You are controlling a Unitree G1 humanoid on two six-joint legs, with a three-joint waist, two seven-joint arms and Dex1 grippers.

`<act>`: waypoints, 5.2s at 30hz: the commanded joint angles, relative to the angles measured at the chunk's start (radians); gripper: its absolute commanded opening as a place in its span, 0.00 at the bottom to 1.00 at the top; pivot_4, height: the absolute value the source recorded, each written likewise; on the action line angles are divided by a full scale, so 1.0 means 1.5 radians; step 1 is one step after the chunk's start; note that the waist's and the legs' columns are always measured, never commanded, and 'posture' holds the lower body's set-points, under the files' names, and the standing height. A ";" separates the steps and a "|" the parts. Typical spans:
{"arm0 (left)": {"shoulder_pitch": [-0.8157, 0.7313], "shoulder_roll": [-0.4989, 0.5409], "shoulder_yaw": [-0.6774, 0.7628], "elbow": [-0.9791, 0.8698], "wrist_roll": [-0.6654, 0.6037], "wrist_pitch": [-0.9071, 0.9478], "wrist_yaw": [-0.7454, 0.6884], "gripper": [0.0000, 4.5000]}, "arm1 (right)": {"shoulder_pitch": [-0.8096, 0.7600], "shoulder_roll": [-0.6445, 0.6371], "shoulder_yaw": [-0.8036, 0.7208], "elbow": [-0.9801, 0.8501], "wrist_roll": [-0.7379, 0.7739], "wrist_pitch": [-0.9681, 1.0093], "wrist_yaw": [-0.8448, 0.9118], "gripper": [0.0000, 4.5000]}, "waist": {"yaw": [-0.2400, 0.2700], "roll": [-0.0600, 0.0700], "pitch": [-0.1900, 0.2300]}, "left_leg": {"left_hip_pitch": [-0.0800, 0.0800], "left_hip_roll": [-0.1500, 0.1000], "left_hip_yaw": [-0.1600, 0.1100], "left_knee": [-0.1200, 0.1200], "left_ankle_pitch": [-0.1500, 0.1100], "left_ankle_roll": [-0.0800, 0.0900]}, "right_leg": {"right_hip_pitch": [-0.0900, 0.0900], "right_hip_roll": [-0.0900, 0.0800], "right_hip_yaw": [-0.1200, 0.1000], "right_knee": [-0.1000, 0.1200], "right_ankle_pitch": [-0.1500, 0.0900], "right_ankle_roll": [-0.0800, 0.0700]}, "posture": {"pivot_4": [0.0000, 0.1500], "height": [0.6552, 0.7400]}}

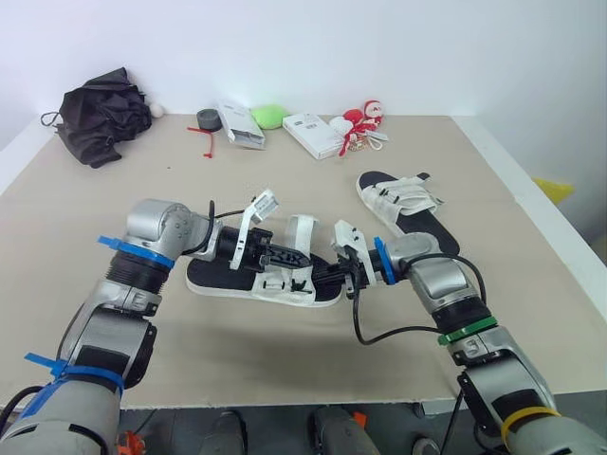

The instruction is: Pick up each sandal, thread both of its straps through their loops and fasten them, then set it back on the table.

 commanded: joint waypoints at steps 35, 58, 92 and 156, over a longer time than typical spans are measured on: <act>0.180 0.086 -0.046 -0.222 0.205 -0.462 -0.153 0.58 | 0.032 -0.002 0.035 0.031 -0.036 0.022 -0.024 0.00 | 0.001 0.001 0.000 | 0.001 0.000 0.001 -0.001 0.000 0.000 | 0.001 -0.001 0.001 0.000 -0.002 -0.003 | 1.00 0.98; 0.450 0.187 0.071 -0.452 0.200 -0.506 -0.067 0.58 | 0.038 0.004 0.027 0.026 -0.027 0.031 -0.026 0.00 | 0.002 0.001 0.000 | 0.002 0.002 0.003 -0.003 0.000 0.001 | -0.002 0.000 0.003 0.000 -0.003 -0.006 | 1.00 0.98; 0.456 0.034 0.028 -0.405 0.163 -0.401 0.040 0.03 | 0.045 0.003 0.025 0.015 -0.026 0.034 -0.035 0.00 | 0.006 -0.001 0.000 | 0.001 0.003 0.006 -0.003 0.000 0.001 | -0.003 0.001 0.004 -0.001 0.000 -0.002 | 1.00 0.98; 0.036 -0.181 0.423 0.068 -0.052 -0.027 0.593 0.38 | 0.019 0.006 0.031 0.058 -0.032 0.007 -0.036 0.00 | 0.002 -0.001 -0.001 | 0.002 0.008 0.007 0.002 -0.002 -0.004 | -0.002 0.011 0.012 0.000 0.004 -0.001 | 1.00 0.98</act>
